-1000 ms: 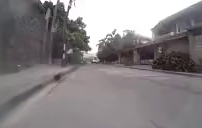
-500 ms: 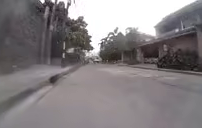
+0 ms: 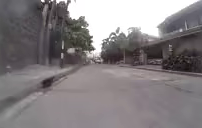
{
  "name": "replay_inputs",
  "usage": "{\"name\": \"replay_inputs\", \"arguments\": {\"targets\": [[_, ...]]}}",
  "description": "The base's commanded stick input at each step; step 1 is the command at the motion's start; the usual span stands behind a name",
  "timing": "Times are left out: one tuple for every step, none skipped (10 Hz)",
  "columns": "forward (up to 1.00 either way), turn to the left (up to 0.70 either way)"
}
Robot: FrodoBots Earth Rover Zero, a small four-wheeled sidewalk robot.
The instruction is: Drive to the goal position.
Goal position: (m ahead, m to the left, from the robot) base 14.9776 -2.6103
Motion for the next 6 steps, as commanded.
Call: {"name": "replay_inputs", "arguments": {"targets": [[1.0,0.0],[1.0,0.0],[1.0,0.0],[1.0,0.0],[1.0,0.0],[1.0,0.0]]}}
